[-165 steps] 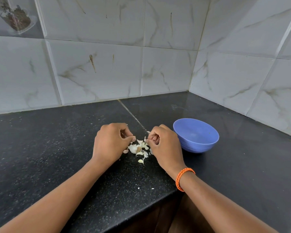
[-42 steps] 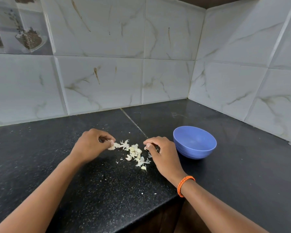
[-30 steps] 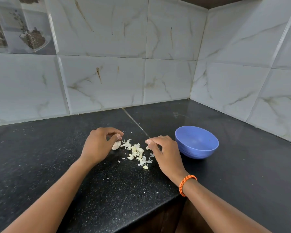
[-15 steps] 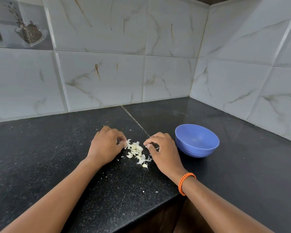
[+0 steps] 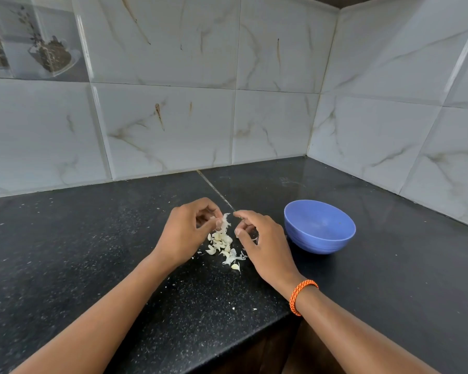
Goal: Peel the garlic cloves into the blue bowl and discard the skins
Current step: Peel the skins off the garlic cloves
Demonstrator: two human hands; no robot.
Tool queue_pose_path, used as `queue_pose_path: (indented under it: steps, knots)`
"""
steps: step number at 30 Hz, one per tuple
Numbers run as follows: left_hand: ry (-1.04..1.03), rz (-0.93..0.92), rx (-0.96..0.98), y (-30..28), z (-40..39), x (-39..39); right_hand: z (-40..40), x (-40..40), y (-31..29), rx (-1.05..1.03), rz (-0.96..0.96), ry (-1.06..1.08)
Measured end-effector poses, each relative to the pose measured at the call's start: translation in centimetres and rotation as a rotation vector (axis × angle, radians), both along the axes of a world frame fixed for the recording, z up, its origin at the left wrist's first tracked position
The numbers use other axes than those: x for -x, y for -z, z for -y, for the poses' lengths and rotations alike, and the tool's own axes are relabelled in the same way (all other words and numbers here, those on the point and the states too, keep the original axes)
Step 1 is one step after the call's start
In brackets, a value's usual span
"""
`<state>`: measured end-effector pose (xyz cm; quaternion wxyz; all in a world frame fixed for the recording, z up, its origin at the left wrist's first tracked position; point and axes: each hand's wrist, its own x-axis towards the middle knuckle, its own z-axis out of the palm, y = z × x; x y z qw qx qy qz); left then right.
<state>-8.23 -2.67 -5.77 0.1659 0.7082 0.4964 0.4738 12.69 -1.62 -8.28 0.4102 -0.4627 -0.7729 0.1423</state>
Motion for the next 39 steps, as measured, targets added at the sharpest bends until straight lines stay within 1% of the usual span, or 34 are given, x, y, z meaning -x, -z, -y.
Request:
queue_pose_path:
  steps: [3,5,10,13,17,19,21,24,27,30,33,36,39]
  knots:
    - [0.052,0.015,0.008,0.2,0.3,-0.8,-0.1,0.1,0.2,0.029,-0.026,-0.072]
    - [0.075,0.011,0.004,0.3,0.5,-1.2,-0.2,0.1,0.2,0.012,-0.052,-0.088]
    - [0.107,0.014,0.007,0.4,0.5,-1.3,0.0,-0.2,-0.1,-0.061,-0.154,-0.053]
    - [0.115,0.024,0.030,0.4,0.6,-1.2,0.1,-0.3,-0.1,-0.108,-0.163,-0.036]
    - [0.062,0.037,0.001,0.1,0.5,-1.0,0.0,-0.1,0.0,-0.098,-0.149,-0.053]
    - [-0.001,0.014,-0.012,0.0,0.3,-0.4,0.1,-0.1,0.0,-0.082,-0.129,-0.035]
    - [-0.126,-0.034,-0.032,0.1,0.0,0.6,0.1,-0.1,-0.1,-0.075,-0.099,0.004]
    - [-0.353,-0.123,0.004,0.3,-0.5,2.7,0.0,-0.1,0.1,-0.047,-0.074,0.027]
    - [-0.452,-0.222,0.027,0.6,-0.9,4.2,0.0,-0.1,0.2,-0.037,-0.038,0.037]
    - [-0.470,-0.271,0.034,0.8,-0.8,4.5,-0.1,0.0,0.3,-0.034,-0.002,0.043]
    - [-0.433,-0.319,0.027,0.8,-0.7,4.2,-0.2,0.0,0.4,-0.017,-0.005,0.048]
    - [-0.386,-0.302,0.025,1.1,-0.6,3.7,-0.3,0.0,0.5,0.002,0.000,0.108]
    - [-0.340,-0.322,-0.004,1.3,-0.2,2.8,-0.3,-0.1,0.4,0.007,0.067,0.159]
